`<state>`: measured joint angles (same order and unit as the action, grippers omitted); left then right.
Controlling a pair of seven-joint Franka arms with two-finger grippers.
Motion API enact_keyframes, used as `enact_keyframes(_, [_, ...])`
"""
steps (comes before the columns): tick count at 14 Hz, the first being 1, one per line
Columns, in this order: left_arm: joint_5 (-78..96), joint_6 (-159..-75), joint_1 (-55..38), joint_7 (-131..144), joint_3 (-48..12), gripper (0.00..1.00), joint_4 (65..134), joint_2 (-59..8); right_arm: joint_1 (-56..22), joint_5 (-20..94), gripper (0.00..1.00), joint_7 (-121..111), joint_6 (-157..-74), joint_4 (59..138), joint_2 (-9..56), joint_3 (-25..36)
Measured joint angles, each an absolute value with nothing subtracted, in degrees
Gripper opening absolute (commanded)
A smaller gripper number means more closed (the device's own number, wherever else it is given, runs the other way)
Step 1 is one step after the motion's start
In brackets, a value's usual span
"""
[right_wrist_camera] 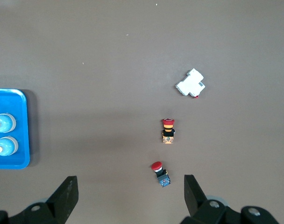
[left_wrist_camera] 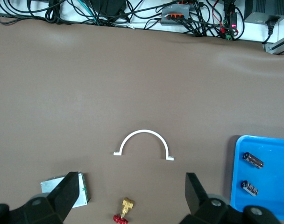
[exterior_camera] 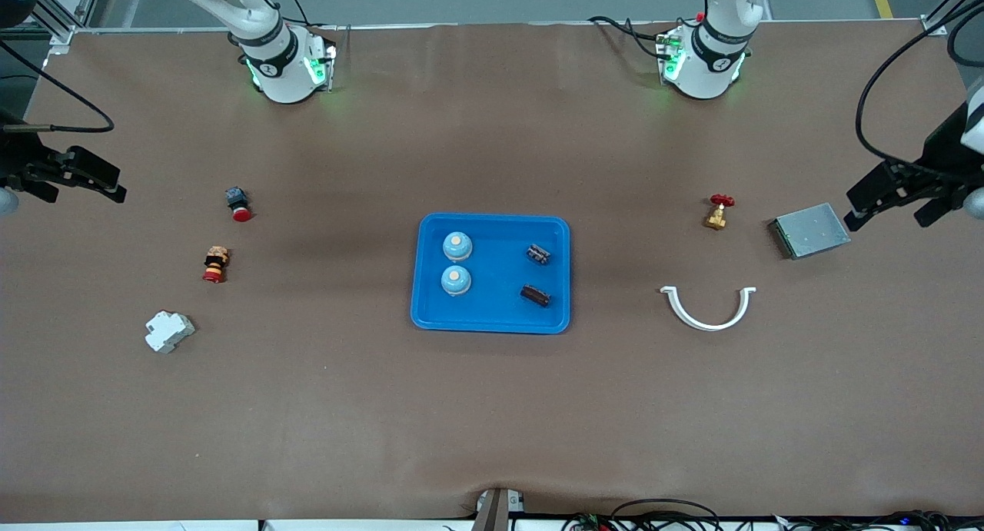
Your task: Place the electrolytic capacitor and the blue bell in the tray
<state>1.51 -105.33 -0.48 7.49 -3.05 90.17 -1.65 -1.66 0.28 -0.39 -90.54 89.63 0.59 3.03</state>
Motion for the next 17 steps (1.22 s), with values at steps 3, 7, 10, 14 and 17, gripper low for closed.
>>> enact_keyframes(3, [1.51,-105.67,-0.08,7.49,-2.58,1.0,87.74,-2.72,-1.69,0.28,1.0,-0.39,-90.55,89.63,0.59,3.02])
enact_keyframes(7, [1.51,-105.34,0.31,6.59,-2.6,1.0,87.11,-2.78,-1.7,0.28,1.0,-0.39,-90.55,89.63,0.59,3.02])
enact_keyframes(10, [1.51,-105.2,0.06,6.46,-2.72,1.0,87.13,-3.22,-1.7,0.28,1.0,-0.39,-90.55,89.63,0.59,3.02])
enact_keyframes(14, [1.51,-103.15,0.12,5.89,-2.68,1.0,87.16,-3.43,-1.7,0.28,1.0,-0.39,-90.55,89.63,0.59,3.02])
enact_keyframes(17, [1.51,-102.98,-0.14,5.89,-2.75,1.0,87.18,-3.48,-1.71,0.28,1.0,-0.39,-90.55,89.67,0.6,3.01])
